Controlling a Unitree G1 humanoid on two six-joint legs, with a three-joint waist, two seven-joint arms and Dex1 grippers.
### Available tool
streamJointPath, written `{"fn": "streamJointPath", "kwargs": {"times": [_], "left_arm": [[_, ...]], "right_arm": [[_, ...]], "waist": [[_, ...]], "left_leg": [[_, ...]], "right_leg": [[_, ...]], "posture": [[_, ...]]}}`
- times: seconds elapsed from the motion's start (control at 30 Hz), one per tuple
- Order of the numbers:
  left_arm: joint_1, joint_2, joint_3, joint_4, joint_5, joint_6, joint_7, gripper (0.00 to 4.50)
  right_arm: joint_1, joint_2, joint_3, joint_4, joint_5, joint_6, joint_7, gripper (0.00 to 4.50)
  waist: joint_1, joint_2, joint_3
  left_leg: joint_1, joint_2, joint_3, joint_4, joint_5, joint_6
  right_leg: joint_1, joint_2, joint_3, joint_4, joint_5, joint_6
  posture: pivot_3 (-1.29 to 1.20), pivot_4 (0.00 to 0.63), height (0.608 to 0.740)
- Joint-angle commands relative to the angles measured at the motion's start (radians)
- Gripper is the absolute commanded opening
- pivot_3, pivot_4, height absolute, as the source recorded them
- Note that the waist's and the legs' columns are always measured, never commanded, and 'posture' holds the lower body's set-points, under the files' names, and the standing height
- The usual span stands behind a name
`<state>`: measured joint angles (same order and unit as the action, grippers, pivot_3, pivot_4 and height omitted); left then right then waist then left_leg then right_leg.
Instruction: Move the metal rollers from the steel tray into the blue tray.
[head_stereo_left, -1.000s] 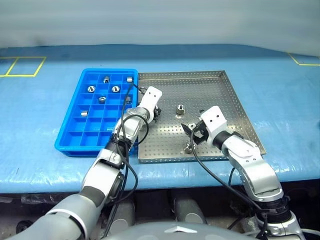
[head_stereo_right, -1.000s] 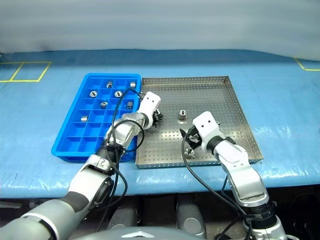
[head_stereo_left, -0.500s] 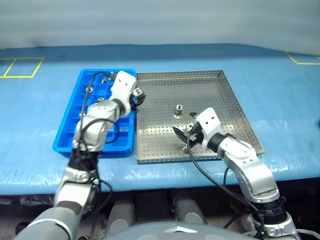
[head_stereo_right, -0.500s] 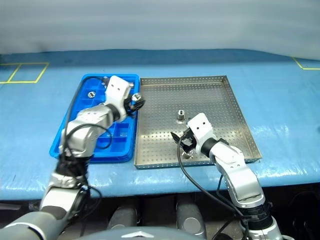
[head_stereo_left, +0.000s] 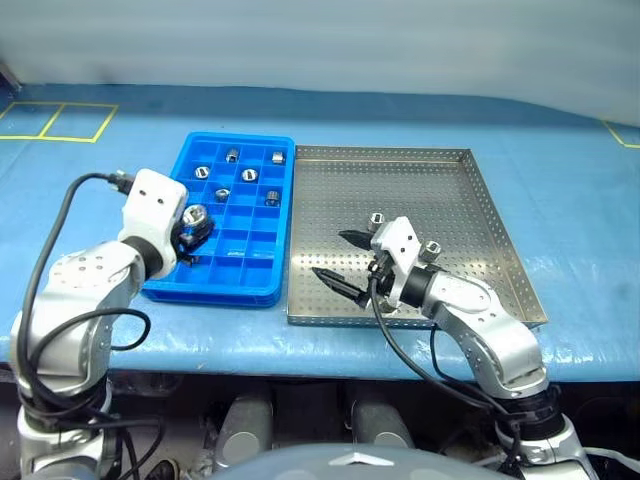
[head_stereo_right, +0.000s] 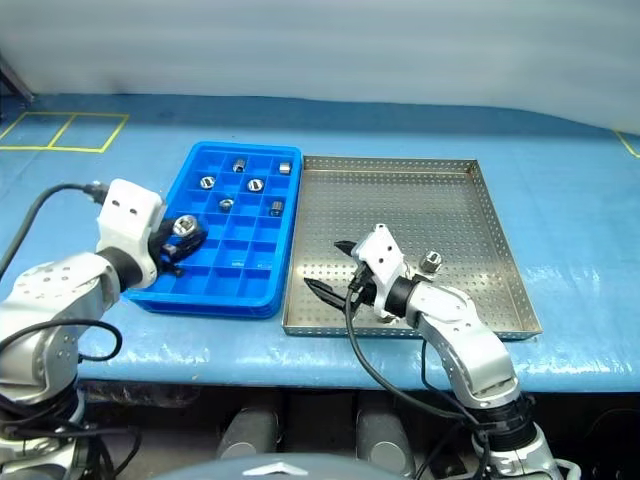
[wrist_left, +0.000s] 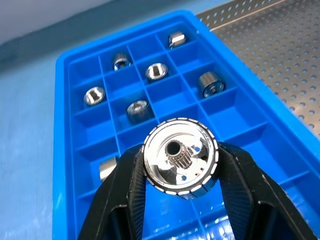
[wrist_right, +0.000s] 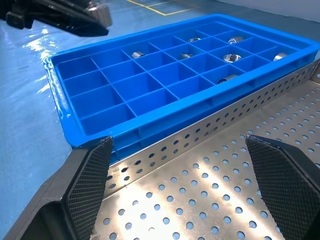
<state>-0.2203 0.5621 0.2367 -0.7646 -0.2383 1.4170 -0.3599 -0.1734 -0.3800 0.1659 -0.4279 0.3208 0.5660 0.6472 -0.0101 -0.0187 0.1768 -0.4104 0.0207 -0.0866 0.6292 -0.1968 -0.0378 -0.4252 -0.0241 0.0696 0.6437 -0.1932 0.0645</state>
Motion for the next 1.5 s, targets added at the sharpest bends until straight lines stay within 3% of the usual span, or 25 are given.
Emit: {"fn": "streamJointPath", "kwargs": {"times": [0.03, 0.43, 0.67, 0.9, 1.0, 1.1, 1.23, 1.37, 1.5], "left_arm": [[0.044, -0.003, 0.047, -0.027, 0.041, -0.011, 0.059, 1.81], [0.056, -0.030, 0.044, 0.022, 0.057, -0.041, 0.118, 1.81], [0.088, 0.020, 0.040, 0.002, 0.059, -0.035, 0.098, 1.81], [0.074, -0.008, 0.044, 0.012, 0.064, -0.038, 0.119, 4.14], [0.035, -0.051, 0.046, 0.010, 0.046, -0.077, 0.118, 4.14], [-0.044, -0.158, 0.008, 0.031, -0.016, -0.218, 0.080, 4.14], [-0.177, -0.267, -0.190, 0.204, -0.049, -0.438, -0.018, 4.14], [-0.340, -0.339, -0.363, 0.577, 0.021, -0.644, -0.064, 4.14], [-0.491, -0.417, -0.438, 0.944, 0.090, -0.808, -0.081, 4.14]], "right_arm": [[-0.013, 0.002, -0.008, -0.012, 0.001, -0.028, -0.009, 4.50], [-0.017, -0.013, -0.006, -0.008, -0.028, -0.025, -0.040, 4.50], [-0.006, -0.007, -0.011, -0.008, -0.038, -0.026, -0.064, 4.50], [-0.006, -0.002, -0.011, -0.004, -0.043, -0.031, -0.086, 4.50], [-0.007, -0.007, -0.007, -0.006, -0.054, -0.032, -0.094, 4.50], [-0.007, -0.016, -0.011, -0.016, -0.073, -0.017, -0.114, 4.50], [0.003, -0.088, 0.009, -0.056, -0.145, 0.044, -0.141, 4.50], [0.033, -0.178, 0.022, -0.110, -0.228, 0.096, -0.165, 4.50], [0.074, -0.203, -0.004, -0.184, -0.255, 0.142, -0.187, 4.50]], "waist": [[0.001, 0.000, 0.000], [0.008, 0.000, 0.000], [0.001, 0.000, 0.000], [0.002, 0.000, 0.000], [0.005, 0.000, 0.000], [0.010, -0.001, 0.000], [0.029, -0.001, 0.000], [0.025, -0.001, -0.001], [0.000, -0.001, -0.001]], "left_leg": [[0.000, 0.000, 0.000, 0.000, 0.000, 0.000], [0.000, 0.000, 0.000, 0.000, 0.000, 0.000], [0.000, 0.000, 0.000, 0.000, 0.000, 0.000], [0.000, 0.000, 0.000, 0.000, 0.000, 0.000], [0.000, 0.000, 0.000, 0.000, 0.000, 0.000], [-0.001, 0.000, 0.000, 0.000, 0.000, 0.000], [-0.001, -0.001, 0.000, 0.001, 0.000, -0.001], [-0.001, -0.002, 0.001, 0.002, 0.000, 0.000], [-0.002, -0.002, 0.001, 0.001, 0.000, 0.000]], "right_leg": [[0.000, 0.000, 0.000, 0.000, 0.000, 0.000], [0.000, 0.000, -0.001, 0.000, 0.000, -0.001], [-0.001, 0.000, 0.000, 0.000, 0.000, -0.001], [-0.001, 0.000, -0.001, 0.000, 0.000, -0.001], [0.000, 0.000, -0.001, 0.000, 0.000, -0.001], [0.000, -0.001, -0.001, 0.000, 0.000, 0.000], [0.001, -0.001, -0.001, -0.001, 0.000, 0.000], [0.001, -0.001, 0.000, -0.001, 0.000, 0.000], [0.000, -0.001, 0.000, -0.001, 0.000, 0.000]], "posture": [[0.16, 0.150, 0.740], [0.14, 0.150, 0.740], [0.14, 0.150, 0.740], [0.14, 0.150, 0.740], [0.14, 0.150, 0.740], [0.14, 0.150, 0.740], [0.12, 0.150, 0.740], [0.05, 0.150, 0.740], [-0.04, 0.150, 0.740]]}}
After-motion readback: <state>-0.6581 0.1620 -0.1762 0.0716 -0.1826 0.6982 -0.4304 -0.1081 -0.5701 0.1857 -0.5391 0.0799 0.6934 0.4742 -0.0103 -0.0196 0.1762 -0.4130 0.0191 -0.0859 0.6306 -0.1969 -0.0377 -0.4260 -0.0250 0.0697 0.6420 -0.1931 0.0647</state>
